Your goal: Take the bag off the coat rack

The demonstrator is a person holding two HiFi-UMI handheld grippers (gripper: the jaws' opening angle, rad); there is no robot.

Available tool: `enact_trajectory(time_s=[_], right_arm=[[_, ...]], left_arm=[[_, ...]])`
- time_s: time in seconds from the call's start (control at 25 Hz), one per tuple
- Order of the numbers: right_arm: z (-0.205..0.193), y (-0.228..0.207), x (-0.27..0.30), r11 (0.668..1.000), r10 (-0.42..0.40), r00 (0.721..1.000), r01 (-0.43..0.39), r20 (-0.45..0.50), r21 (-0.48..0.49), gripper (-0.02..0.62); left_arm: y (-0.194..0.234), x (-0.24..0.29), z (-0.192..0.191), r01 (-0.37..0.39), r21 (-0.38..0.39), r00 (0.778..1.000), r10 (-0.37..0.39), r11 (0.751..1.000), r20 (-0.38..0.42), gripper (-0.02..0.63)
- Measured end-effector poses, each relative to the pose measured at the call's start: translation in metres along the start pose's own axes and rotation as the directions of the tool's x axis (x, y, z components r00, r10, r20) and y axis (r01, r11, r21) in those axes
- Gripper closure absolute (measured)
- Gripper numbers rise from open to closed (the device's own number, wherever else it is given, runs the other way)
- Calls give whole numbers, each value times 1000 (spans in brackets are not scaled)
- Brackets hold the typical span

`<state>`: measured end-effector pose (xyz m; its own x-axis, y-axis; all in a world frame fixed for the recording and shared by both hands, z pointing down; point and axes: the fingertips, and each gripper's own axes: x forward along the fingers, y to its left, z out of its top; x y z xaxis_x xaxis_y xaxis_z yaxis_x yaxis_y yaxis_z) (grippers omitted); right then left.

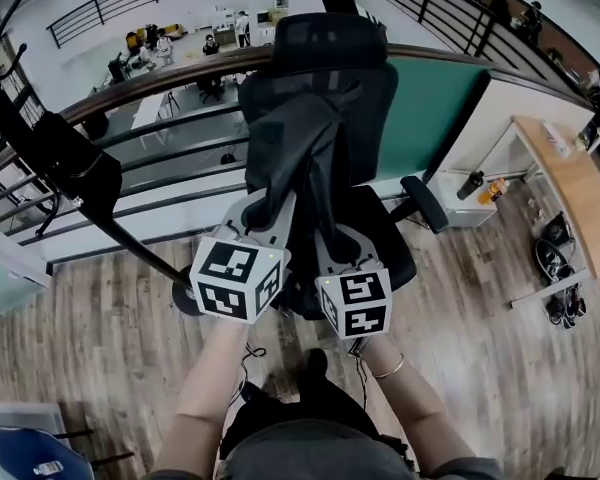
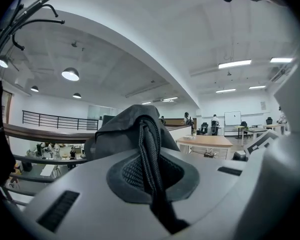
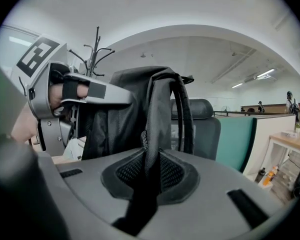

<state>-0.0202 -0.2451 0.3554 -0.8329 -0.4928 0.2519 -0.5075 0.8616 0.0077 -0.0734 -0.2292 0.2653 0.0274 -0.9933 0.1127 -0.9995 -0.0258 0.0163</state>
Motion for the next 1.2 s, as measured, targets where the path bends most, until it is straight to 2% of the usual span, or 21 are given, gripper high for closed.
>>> enact_trajectory(time_s=[0.4, 0.6, 0.8, 1.2], right_arm=[[-27, -95, -7, 987, -144, 989, 146, -39, 68, 540], [-46, -139, 0, 977, -186, 981, 191, -62, 91, 540], [-72, -176, 14, 966, -213, 972, 225, -98, 125, 540], [-117, -234, 69, 954, -222, 965, 245, -141, 175, 540]], left_arm=[[-55, 89, -16, 128, 6, 991, -128, 992, -48, 580], [-73, 134, -31, 173, 8, 982, -172, 985, -77, 580], [-82, 177, -54, 196, 0, 974, -194, 981, -120, 580], [-70, 256, -100, 194, -30, 963, -197, 980, -185, 580]])
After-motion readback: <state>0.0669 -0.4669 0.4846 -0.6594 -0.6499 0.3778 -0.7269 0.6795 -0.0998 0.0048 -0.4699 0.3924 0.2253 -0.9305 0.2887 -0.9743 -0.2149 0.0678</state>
